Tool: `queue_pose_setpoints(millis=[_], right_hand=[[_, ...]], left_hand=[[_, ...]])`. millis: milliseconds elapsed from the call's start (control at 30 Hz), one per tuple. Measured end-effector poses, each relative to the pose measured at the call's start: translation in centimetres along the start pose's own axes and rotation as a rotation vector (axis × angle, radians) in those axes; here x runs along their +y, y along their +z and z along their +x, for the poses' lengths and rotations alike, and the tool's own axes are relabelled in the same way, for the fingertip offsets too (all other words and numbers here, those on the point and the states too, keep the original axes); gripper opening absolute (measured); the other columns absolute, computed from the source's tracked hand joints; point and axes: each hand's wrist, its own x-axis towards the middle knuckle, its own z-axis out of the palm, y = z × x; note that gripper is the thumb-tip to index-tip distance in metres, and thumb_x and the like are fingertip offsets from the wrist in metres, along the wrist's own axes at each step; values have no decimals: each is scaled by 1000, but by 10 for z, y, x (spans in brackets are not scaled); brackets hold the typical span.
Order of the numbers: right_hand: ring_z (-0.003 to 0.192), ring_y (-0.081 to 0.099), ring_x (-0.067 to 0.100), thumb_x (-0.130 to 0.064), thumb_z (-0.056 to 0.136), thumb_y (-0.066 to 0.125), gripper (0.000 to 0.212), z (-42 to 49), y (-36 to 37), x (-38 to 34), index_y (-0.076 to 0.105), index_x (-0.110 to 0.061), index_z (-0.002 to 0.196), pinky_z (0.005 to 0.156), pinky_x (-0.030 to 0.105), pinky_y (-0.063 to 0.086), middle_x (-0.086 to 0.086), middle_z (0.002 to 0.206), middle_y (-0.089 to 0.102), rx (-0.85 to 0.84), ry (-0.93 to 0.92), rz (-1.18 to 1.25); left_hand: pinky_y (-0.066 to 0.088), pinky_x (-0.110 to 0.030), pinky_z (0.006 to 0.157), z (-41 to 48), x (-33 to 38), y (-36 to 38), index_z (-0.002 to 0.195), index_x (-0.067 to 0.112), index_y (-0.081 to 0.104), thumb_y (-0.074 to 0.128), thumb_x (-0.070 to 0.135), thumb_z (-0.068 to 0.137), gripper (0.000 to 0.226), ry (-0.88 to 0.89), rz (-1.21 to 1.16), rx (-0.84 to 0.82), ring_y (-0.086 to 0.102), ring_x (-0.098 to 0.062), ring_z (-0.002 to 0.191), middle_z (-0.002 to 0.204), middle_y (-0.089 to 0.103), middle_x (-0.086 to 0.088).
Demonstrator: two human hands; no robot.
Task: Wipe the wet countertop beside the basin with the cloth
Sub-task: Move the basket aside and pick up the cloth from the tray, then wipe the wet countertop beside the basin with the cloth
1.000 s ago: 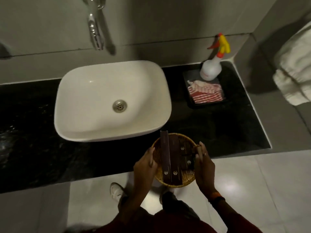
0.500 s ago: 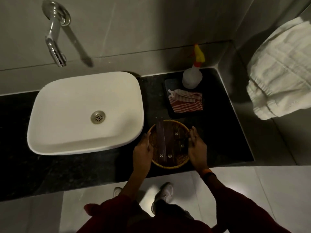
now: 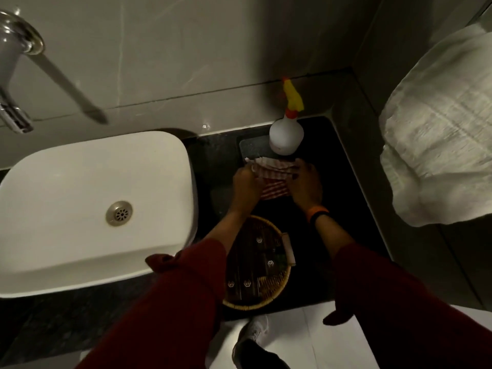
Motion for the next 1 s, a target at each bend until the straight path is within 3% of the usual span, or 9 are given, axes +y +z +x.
queue_pose_setpoints(millis=[67, 167, 333, 433, 533, 633, 700, 833, 1000], right_hand=[[145, 33, 42, -21, 97, 58, 61, 13, 8, 5, 35, -13, 154, 119, 52, 34, 22, 158, 35, -38, 41, -61], [141, 40, 43, -19, 98, 57, 56, 19, 16, 7, 39, -10, 150, 116, 51, 37, 24, 153, 41, -5, 30, -54], [116, 64, 34, -22, 98, 59, 31, 5, 4, 0, 63, -6, 124, 90, 30, 47, 17, 127, 68, 102, -15, 182], [99, 71, 26, -28, 92, 66, 14, -17, -15, -18, 72, -21, 102, 80, 31, 51, 2, 100, 75, 139, 10, 415], [86, 74, 14, -29, 85, 67, 13, -46, -28, -48, 74, -37, 78, 80, 36, 59, -13, 80, 75, 68, 74, 672], [102, 74, 27, -14, 89, 67, 24, -85, -18, -73, 71, -17, 113, 85, 38, 61, 9, 108, 77, 13, 108, 950], [96, 72, 23, -5, 82, 68, 45, -118, -6, -94, 55, -2, 125, 75, 26, 62, 14, 114, 69, -70, 121, 1065], [91, 64, 14, 3, 64, 65, 75, -202, 31, -154, 39, -8, 134, 70, 18, 57, 9, 112, 62, -223, 88, 1121], [102, 73, 21, -1, 67, 73, 70, -313, 121, -232, 55, -6, 134, 82, 31, 59, 7, 115, 74, -575, 32, 1128]], left_hand=[[43, -18, 92, 23, -6, 17, 124, -6, 59, 57, 9, 96, 33, -97, 58, -38, 61, -39, 117, 125, 65, -25], [38, -35, 110, 40, -11, 38, 142, 1, 41, 50, 27, 100, 50, -213, 113, -25, 48, -36, 133, 146, 48, -22], [49, -28, 70, 46, -7, 28, 96, 3, 69, 73, 25, 86, 24, -357, -120, -5, 71, -30, 95, 105, 73, -18], [59, -36, 76, 33, -1, -2, 78, 13, 69, 76, 17, 79, 8, -345, -321, -31, 72, -30, 89, 97, 75, -19], [56, -45, 84, 3, 6, -40, 88, 4, 68, 70, 7, 81, 8, -210, -540, -79, 69, -36, 94, 95, 71, -22], [55, -44, 86, -43, 2, -91, 111, 0, 59, 69, 13, 78, 37, -178, -644, -102, 67, -36, 101, 109, 68, -25], [58, -46, 84, -80, -10, -128, 116, 6, 56, 68, 14, 73, 46, -176, -755, -92, 69, -38, 102, 111, 66, -27], [58, -23, 71, -150, -62, -212, 110, 16, 60, 75, 10, 73, 41, -171, -964, -26, 71, -19, 91, 102, 72, -8], [59, -30, 88, -227, -163, -321, 118, 20, 70, 63, 25, 89, 30, -175, -916, 155, 72, -22, 106, 115, 75, -6]])
